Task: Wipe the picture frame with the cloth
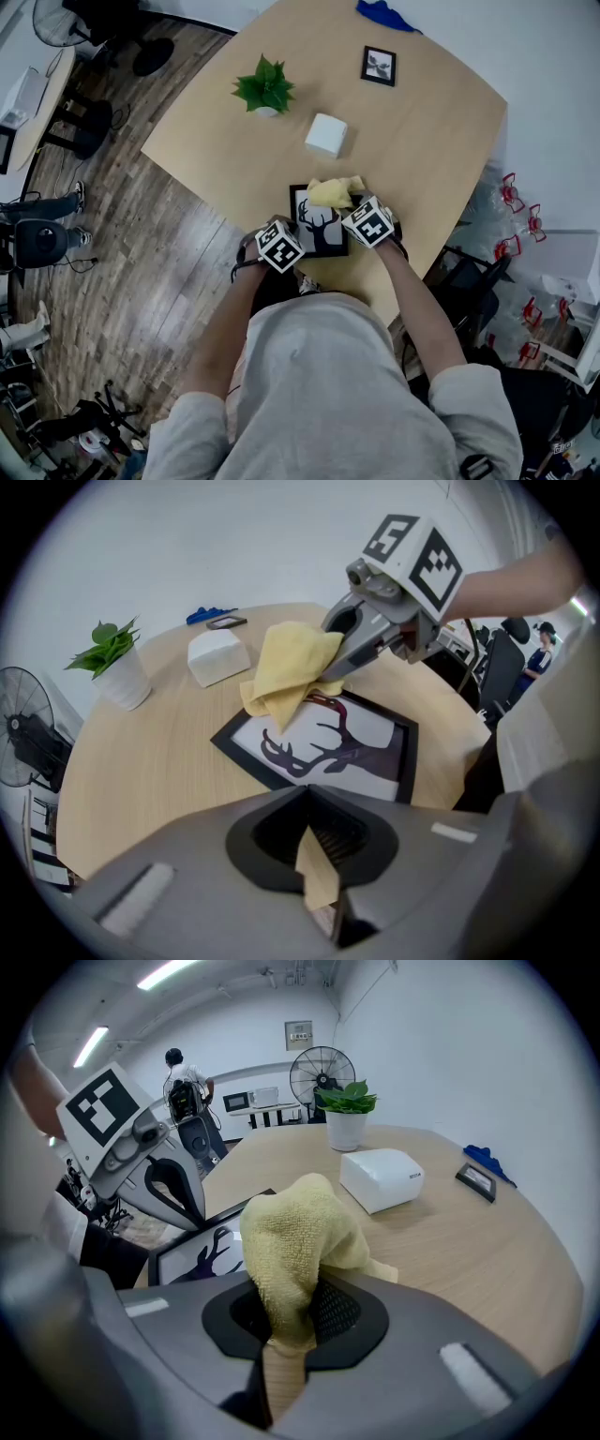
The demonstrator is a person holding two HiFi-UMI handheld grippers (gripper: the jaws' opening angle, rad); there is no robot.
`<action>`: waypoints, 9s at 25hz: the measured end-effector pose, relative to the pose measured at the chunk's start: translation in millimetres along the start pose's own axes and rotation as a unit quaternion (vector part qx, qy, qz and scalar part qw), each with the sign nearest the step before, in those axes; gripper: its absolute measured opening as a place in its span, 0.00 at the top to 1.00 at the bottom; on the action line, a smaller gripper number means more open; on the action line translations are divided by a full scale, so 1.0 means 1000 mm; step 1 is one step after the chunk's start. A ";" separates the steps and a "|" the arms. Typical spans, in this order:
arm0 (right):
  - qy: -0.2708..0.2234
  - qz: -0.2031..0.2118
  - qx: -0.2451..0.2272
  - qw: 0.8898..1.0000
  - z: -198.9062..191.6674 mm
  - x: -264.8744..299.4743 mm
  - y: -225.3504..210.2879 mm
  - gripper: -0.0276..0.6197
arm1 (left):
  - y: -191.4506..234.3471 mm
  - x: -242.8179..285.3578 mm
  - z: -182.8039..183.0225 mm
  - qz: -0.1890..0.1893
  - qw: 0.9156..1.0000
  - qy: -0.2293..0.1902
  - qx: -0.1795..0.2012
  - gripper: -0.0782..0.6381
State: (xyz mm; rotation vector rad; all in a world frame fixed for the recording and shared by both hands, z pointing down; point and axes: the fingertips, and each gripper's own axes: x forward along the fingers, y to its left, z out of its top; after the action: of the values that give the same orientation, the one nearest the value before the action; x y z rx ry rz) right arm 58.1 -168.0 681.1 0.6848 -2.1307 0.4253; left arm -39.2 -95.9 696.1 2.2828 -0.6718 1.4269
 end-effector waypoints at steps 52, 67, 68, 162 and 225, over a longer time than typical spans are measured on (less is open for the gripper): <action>0.051 0.025 -0.092 0.994 -0.009 0.017 0.066 0.88 | -0.003 -0.008 -0.011 -0.038 0.999 0.004 -0.014 0.82; 0.018 0.057 -0.044 0.997 0.034 0.046 0.090 0.88 | -0.002 -0.009 -0.012 -0.035 0.999 -0.003 -0.022 0.82; 0.016 0.062 -0.043 0.997 0.037 0.048 0.094 0.88 | -0.003 -0.009 -0.013 -0.034 0.999 -0.001 -0.020 0.82; 0.060 0.049 -0.035 0.996 -0.048 -0.025 0.063 0.88 | -0.002 -0.009 -0.014 -0.031 0.999 -0.024 0.013 0.82; 0.016 -0.084 0.142 0.986 -0.003 0.018 0.181 0.88 | -0.002 -0.009 -0.012 -0.108 0.992 -0.058 0.029 0.82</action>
State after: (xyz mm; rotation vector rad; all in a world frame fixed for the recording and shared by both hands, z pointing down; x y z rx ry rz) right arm -59.0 -29.3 686.6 1.0030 -1.9813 0.6505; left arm -50.5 -86.2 692.8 2.4138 -0.4052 1.2370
